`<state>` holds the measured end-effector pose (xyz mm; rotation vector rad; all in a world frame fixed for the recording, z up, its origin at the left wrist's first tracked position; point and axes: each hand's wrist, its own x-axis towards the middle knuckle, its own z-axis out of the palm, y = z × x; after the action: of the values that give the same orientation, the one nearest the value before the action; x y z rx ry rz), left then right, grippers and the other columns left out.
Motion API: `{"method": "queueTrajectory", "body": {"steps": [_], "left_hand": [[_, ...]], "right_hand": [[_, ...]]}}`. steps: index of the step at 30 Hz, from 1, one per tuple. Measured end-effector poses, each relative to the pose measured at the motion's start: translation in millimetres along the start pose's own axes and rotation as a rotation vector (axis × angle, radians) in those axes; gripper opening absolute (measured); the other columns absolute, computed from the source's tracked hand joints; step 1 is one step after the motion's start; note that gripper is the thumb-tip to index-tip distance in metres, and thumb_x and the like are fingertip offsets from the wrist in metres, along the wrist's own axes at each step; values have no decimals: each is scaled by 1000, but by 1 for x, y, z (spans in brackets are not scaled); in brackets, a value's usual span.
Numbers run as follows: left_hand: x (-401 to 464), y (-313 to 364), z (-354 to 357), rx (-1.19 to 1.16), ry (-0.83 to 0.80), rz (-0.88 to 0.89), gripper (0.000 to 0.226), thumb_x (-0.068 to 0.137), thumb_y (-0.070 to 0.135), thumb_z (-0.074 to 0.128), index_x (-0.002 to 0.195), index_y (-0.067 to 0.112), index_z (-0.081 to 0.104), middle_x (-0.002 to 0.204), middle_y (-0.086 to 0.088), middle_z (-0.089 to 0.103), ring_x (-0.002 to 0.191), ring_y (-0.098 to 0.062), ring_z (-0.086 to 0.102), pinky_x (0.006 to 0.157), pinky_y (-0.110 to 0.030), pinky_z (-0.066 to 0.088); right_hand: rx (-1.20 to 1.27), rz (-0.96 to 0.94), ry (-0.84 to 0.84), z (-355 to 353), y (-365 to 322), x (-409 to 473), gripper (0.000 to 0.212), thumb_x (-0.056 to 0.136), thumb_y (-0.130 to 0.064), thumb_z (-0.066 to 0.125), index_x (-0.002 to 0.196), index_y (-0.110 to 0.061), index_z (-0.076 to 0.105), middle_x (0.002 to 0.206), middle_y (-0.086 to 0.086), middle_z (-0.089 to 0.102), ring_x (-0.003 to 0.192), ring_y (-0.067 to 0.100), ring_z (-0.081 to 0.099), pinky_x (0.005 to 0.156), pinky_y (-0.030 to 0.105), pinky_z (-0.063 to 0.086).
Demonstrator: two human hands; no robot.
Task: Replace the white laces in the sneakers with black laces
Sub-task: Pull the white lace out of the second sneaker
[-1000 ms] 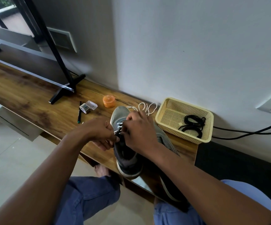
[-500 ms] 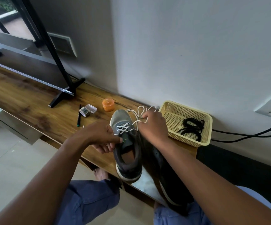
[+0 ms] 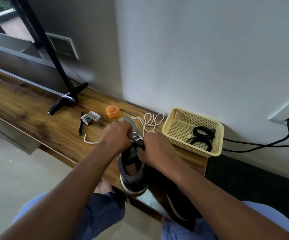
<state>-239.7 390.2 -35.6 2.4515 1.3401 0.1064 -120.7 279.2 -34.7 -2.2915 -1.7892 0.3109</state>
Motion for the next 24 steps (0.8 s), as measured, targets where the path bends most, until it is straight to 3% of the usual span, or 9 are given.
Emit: {"method": "queueTrajectory", "body": {"steps": [3, 8, 10, 12, 14, 16, 19, 21, 24], "left_hand": [[1, -4, -2, -10, 36, 41, 9, 76, 24, 78, 75, 30, 71, 82, 11, 71, 81, -17, 69, 71, -30, 55], [2, -23, -19, -154, 157, -88, 10, 78, 21, 79, 72, 22, 70, 73, 8, 71, 76, -16, 68, 64, -25, 42], [0, -33, -24, -143, 155, -205, 11, 80, 21, 70, 70, 18, 67, 66, 3, 72, 70, -21, 72, 65, -28, 49], [-3, -32, -26, -87, 49, -237, 8, 83, 23, 64, 77, 17, 66, 67, 1, 72, 68, -23, 73, 74, -33, 56], [-4, -27, -28, -48, -10, -171, 7, 82, 22, 66, 88, 25, 65, 84, 9, 69, 84, -21, 68, 75, -33, 50], [-4, -21, -31, -132, -26, -33, 27, 78, 14, 70, 97, 34, 68, 96, 19, 67, 89, -11, 63, 72, -28, 46], [-5, -11, -29, -182, -113, 134, 30, 77, 12, 75, 96, 36, 75, 93, 24, 70, 89, 5, 64, 79, -24, 55], [-4, -9, -22, -110, -148, 139, 23, 78, 20, 82, 92, 37, 75, 95, 23, 72, 92, 1, 68, 86, -31, 59], [-1, -11, -19, -67, -70, 81, 17, 77, 33, 86, 75, 43, 72, 90, 23, 72, 90, -6, 70, 81, -34, 60]], "right_hand": [[63, 46, -5, 0, 5, 1, 32, 88, -30, 67, 71, -16, 44, 69, 5, 47, 80, 36, 64, 61, 34, 36], [120, 127, -46, 3, 15, 7, 17, 79, -29, 66, 77, -12, 61, 74, 7, 61, 75, 33, 68, 61, 30, 49], [168, 139, -79, 3, 16, 8, 20, 76, -28, 65, 68, -12, 57, 66, 8, 64, 64, 30, 69, 63, 32, 59], [148, 134, -77, 4, 15, 8, 23, 77, -28, 65, 65, -12, 54, 62, 6, 60, 61, 28, 67, 60, 32, 58], [92, 129, -46, 4, 12, 7, 30, 80, -28, 67, 64, -15, 45, 65, 3, 50, 65, 29, 59, 56, 31, 47], [85, 121, -26, 4, 10, 7, 34, 82, -28, 67, 63, -15, 42, 65, 3, 46, 65, 30, 54, 55, 32, 43], [82, 114, -18, 4, 11, 6, 30, 82, -29, 66, 65, -14, 47, 67, 5, 50, 67, 32, 57, 56, 32, 42], [75, 101, -11, 4, 11, 6, 29, 82, -30, 67, 67, -14, 48, 70, 6, 52, 71, 33, 61, 57, 33, 41], [78, 91, 1, 3, 10, 6, 26, 82, -30, 68, 72, -14, 51, 74, 8, 53, 74, 35, 62, 58, 33, 41]]}}
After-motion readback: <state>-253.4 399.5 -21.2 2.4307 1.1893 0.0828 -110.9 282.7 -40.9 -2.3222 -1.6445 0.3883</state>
